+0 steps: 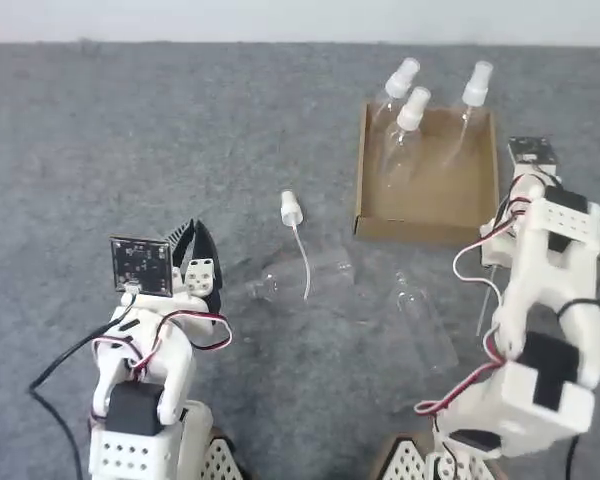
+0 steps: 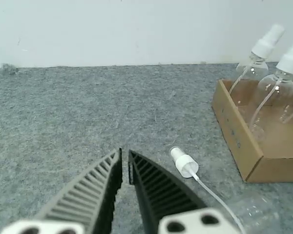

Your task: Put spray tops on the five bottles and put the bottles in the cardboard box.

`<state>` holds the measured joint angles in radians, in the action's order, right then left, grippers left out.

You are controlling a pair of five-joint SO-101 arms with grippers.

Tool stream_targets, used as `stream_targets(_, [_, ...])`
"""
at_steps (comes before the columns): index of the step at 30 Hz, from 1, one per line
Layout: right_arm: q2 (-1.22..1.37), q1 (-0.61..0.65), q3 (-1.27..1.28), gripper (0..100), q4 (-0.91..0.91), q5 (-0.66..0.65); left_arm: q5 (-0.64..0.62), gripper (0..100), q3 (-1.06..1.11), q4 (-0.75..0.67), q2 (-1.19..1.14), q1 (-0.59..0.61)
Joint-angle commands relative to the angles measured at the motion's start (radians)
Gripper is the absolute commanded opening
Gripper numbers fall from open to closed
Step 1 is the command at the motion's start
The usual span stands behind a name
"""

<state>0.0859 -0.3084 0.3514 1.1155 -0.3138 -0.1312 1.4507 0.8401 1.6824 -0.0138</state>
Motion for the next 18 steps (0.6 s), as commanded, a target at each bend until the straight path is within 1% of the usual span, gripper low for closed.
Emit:
stream_targets(1, [0.016, 0.004, -0.066, 22.1, -0.058, 0.012, 0.008, 1, -0.031, -0.005, 0.011, 0.0])
stream_targets(10, [0.125, -0.056, -0.066, 22.1, -0.179, 0.006, 0.008, 1, -0.031, -0.005, 0.011, -0.002])
stream_targets(18, [0.153, -0.134, -0.072, 22.3, -0.255, 0.002, 0.006, 1, -0.031, -0.003, 0.011, -0.002])
